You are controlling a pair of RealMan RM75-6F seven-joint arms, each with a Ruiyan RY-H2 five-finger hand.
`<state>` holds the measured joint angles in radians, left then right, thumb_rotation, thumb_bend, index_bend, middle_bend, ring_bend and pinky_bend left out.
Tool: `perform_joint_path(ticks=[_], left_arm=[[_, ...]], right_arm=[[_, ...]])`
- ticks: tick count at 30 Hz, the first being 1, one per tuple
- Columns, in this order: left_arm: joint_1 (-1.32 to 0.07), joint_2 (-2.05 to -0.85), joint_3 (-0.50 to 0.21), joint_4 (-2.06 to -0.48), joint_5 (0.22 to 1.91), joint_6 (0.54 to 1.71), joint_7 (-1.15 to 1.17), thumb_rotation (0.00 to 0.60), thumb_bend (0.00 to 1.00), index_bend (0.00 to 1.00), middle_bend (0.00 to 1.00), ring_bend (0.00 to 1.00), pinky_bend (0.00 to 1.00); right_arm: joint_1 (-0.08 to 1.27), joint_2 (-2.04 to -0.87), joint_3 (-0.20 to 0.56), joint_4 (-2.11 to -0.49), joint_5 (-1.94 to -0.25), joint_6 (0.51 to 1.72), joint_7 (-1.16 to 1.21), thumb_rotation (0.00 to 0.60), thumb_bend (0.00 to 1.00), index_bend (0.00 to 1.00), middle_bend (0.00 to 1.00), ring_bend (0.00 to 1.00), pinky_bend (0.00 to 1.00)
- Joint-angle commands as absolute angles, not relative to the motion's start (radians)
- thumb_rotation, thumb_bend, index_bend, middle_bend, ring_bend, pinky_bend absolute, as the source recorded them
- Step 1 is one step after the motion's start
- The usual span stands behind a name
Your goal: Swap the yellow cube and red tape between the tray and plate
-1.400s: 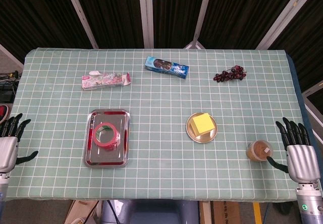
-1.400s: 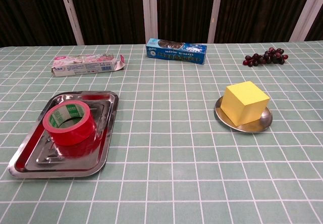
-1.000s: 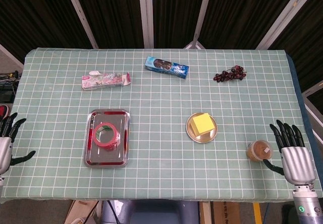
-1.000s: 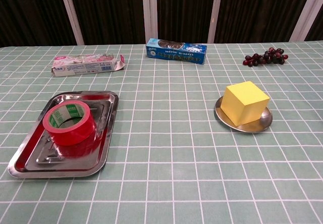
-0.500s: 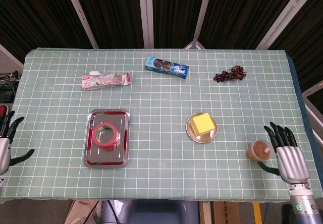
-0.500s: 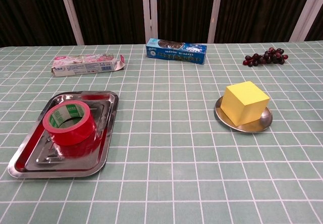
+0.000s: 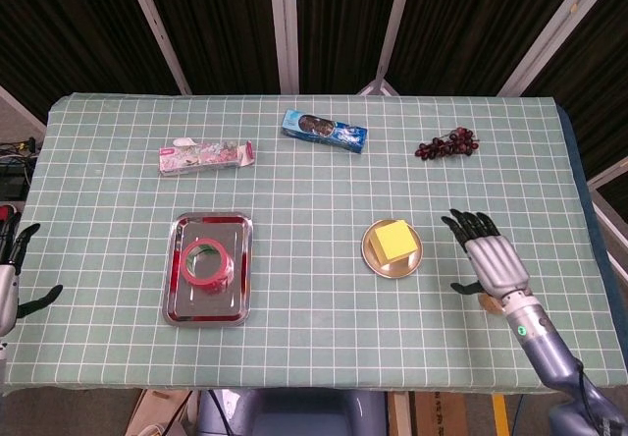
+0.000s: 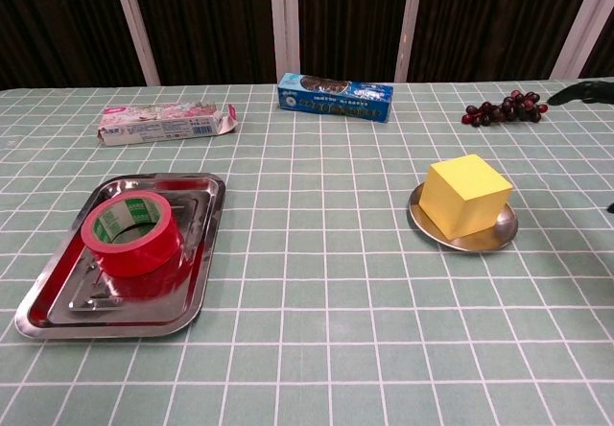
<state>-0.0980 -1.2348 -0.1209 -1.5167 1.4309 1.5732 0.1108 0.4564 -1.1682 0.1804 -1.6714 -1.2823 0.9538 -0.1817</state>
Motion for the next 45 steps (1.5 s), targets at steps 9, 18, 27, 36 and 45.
perform_joint_path(ticks=[9, 18, 27, 36, 45], left_arm=[[-0.096, -1.239, -0.133, -1.507, 1.402, 1.567, 0.127, 0.6, 0.0, 0.16, 0.0, 0.0, 0.03], [-0.088, -1.236, -0.135, -1.521, 1.397, 1.575, 0.138, 0.6, 0.0, 0.16, 0.0, 0.0, 0.03], [-0.088, -1.236, -0.137, -1.528, 1.392, 1.57, 0.134, 0.6, 0.0, 0.16, 0.0, 0.0, 0.03], [-0.086, -1.235, -0.138, -1.529, 1.391, 1.571, 0.133, 0.6, 0.0, 0.16, 0.0, 0.0, 0.04], [-0.086, -1.234, -0.139, -1.531, 1.388, 1.567, 0.131, 0.6, 0.0, 0.16, 0.0, 0.0, 0.04]], right_arm=[[0.636, -1.309, 0.224, -1.543, -1.083, 0.794, -0.317, 0.6, 0.07, 0.06, 0.0, 0.0, 0.0], [0.688, -1.369, 0.201, -1.471, -1.039, 0.762, -0.332, 0.6, 0.07, 0.11, 0.02, 0.03, 0.02], [0.717, -1.429, 0.189, -1.41, -1.044, 0.778, -0.325, 0.6, 0.14, 0.19, 0.1, 0.14, 0.07], [0.737, -1.457, 0.181, -1.384, -1.045, 0.783, -0.323, 0.6, 0.19, 0.27, 0.23, 0.24, 0.09], [0.755, -1.486, 0.171, -1.371, -1.029, 0.795, -0.346, 0.6, 0.23, 0.38, 0.33, 0.32, 0.13]])
